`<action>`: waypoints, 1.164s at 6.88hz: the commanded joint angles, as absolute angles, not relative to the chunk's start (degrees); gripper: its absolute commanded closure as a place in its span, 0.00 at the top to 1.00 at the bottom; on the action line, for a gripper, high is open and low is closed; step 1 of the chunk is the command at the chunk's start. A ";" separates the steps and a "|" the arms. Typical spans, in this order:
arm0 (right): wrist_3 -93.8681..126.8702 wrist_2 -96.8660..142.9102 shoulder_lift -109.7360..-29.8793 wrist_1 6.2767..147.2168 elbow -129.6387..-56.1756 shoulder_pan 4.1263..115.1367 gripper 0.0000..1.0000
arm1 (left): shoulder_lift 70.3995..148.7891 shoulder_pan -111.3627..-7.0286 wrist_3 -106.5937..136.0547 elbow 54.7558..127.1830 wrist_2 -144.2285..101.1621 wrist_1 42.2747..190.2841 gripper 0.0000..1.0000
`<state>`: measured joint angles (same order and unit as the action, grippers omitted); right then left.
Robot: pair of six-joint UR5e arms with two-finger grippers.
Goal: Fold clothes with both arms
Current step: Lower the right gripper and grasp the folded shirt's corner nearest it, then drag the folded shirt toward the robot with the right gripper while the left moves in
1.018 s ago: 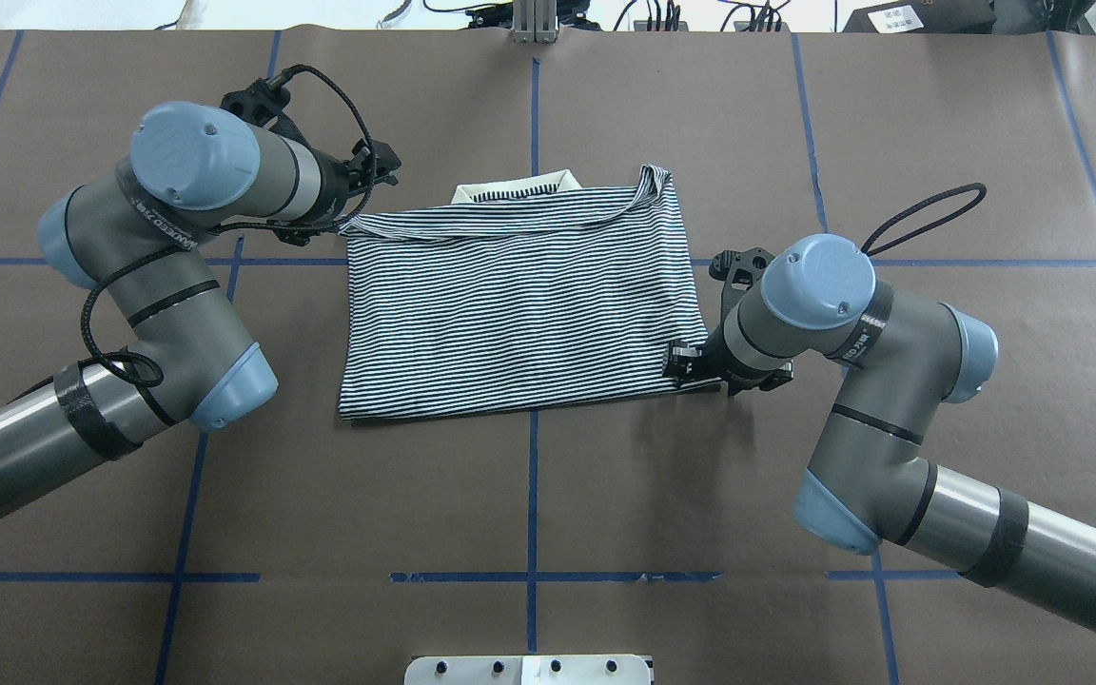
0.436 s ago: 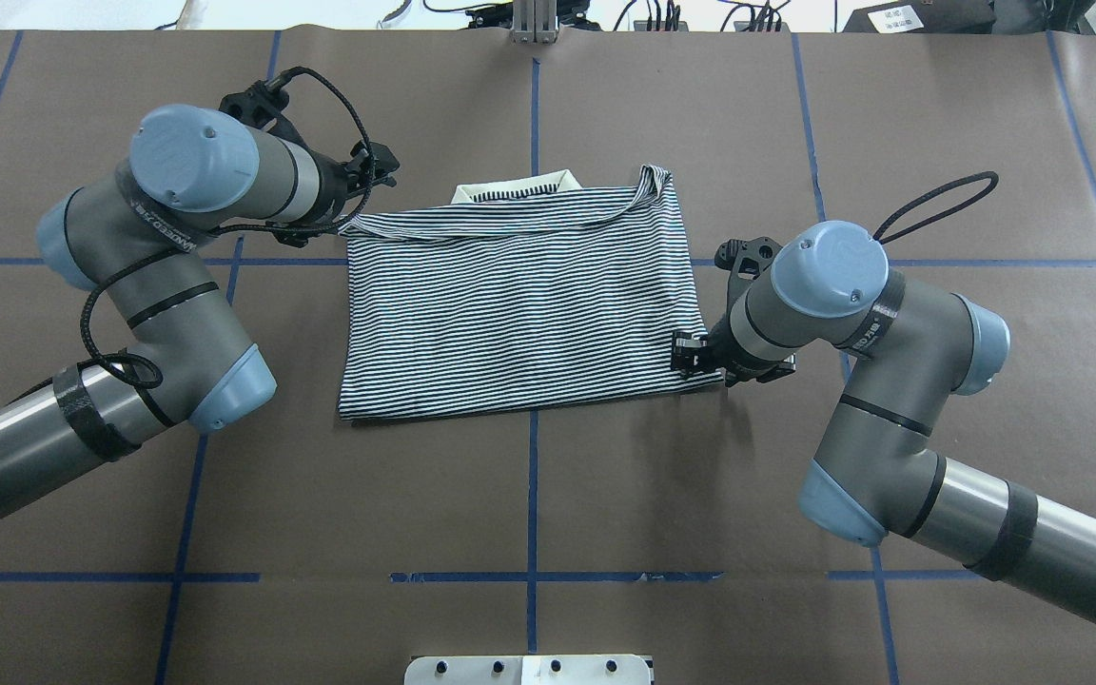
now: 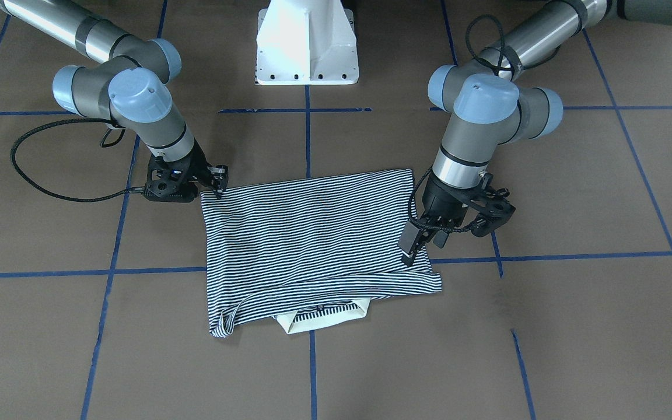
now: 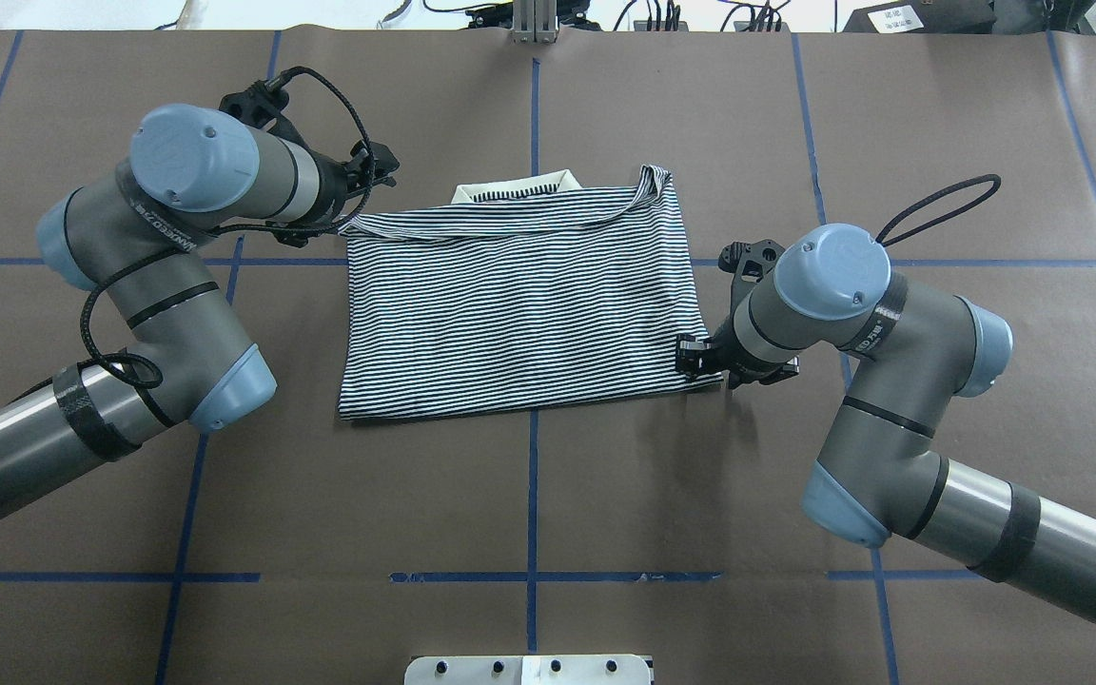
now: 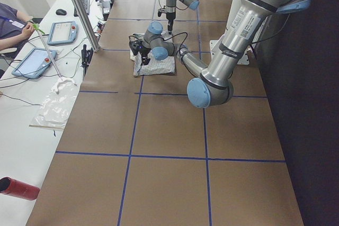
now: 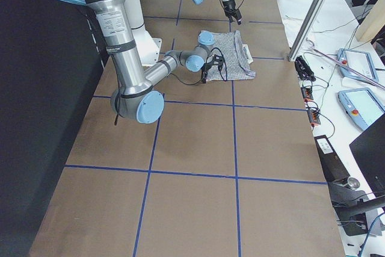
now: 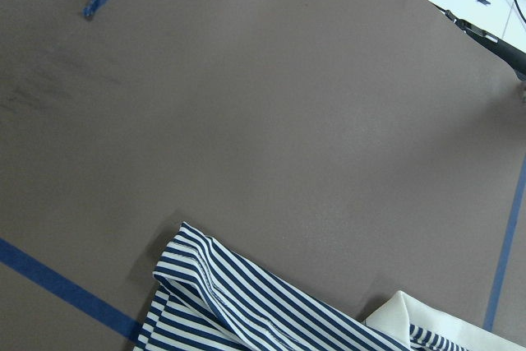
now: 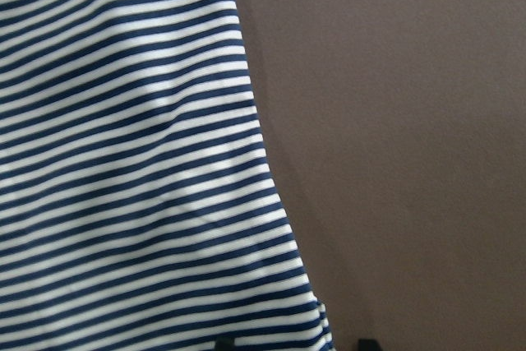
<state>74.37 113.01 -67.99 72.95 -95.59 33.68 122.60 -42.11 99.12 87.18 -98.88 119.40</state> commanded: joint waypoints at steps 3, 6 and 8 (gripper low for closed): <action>74.36 112.85 -68.20 72.86 -95.80 33.49 0.00 | 122.52 -42.10 98.53 87.19 -98.88 119.44 1.00; 74.27 112.24 -71.61 72.95 -100.34 32.18 0.00 | 122.61 -42.10 98.53 87.19 -98.88 119.44 1.00; 75.14 112.24 -85.10 72.95 -114.01 26.23 0.00 | 122.78 -42.10 98.96 87.62 -98.88 119.27 1.00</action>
